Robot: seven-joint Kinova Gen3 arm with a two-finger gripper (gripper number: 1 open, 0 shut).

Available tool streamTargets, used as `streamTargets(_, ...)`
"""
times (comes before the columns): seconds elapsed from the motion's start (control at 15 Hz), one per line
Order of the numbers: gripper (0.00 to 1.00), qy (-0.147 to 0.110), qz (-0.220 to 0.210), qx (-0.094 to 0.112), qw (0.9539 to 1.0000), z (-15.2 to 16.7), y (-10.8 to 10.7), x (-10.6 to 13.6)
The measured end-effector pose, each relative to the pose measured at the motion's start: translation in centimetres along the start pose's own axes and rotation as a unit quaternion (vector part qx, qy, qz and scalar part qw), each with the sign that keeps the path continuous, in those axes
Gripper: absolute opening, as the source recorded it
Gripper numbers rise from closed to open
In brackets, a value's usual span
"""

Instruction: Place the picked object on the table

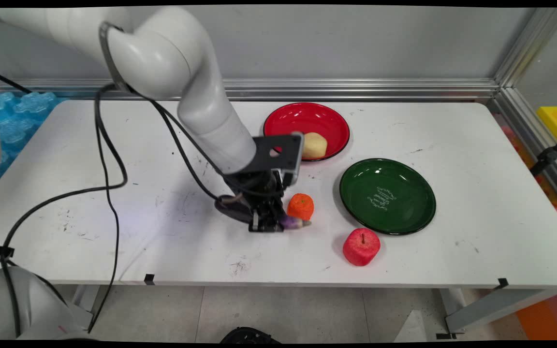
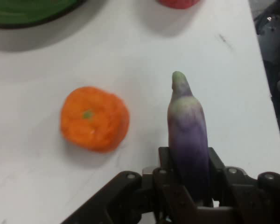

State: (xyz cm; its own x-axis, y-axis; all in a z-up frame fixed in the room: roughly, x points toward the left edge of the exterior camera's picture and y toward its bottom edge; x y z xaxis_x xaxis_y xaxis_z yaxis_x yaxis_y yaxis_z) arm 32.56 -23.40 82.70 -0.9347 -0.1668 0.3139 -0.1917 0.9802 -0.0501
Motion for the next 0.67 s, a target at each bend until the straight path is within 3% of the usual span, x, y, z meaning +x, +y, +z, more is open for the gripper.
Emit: streamTargets(0.67, 0.0, 0.004, 0.043, -0.024, 0.9988, 5.8, 1.0, 0.5)
